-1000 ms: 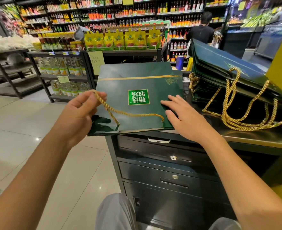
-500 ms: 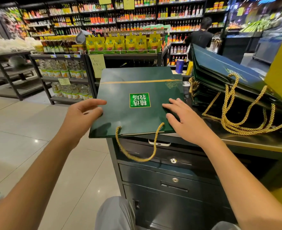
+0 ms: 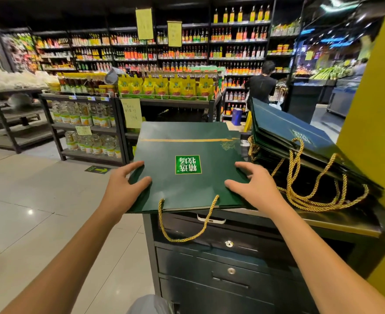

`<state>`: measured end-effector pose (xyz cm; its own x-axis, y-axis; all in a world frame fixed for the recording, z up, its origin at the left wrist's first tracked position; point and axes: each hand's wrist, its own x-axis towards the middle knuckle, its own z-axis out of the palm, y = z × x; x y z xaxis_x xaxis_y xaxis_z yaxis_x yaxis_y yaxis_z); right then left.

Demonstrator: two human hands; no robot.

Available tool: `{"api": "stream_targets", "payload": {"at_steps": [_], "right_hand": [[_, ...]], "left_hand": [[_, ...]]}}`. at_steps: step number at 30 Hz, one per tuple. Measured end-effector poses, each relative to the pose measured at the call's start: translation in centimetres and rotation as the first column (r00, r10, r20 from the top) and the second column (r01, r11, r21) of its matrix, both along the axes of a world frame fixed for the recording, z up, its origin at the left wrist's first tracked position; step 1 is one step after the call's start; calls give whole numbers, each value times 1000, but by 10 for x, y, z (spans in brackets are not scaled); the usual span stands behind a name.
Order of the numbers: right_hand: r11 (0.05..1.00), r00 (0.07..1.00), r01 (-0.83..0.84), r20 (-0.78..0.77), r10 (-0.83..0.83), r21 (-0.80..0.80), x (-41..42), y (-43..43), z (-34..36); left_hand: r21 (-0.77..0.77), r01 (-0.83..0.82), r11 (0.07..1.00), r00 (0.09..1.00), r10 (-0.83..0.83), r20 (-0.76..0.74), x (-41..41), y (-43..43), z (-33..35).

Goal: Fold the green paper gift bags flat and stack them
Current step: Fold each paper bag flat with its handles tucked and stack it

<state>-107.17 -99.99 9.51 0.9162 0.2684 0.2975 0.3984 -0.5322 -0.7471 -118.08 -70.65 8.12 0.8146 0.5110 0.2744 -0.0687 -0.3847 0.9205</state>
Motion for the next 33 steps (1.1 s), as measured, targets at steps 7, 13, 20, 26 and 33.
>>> {"api": "stream_targets", "payload": {"at_steps": [7,13,20,26,33], "right_hand": [[989,997,55,37,-61,135,-12,-2,3],[984,994,-17,113,-3,179,-28,8,20],[983,987,-67,155,41,169,-35,34,78],[995,981,-81,182,71,51,-26,32,137],[999,981,46,190,-48,19,-7,-18,173]], "left_hand": [[101,-68,993,992,57,109,-12,-6,-15],[-87,-58,995,988,70,139,-27,2,-9],[-1,-74,997,996,74,45,-43,36,63],[57,-59,997,998,59,-3,-31,39,139],[114,50,992,998,-54,32,20,-2,181]]}}
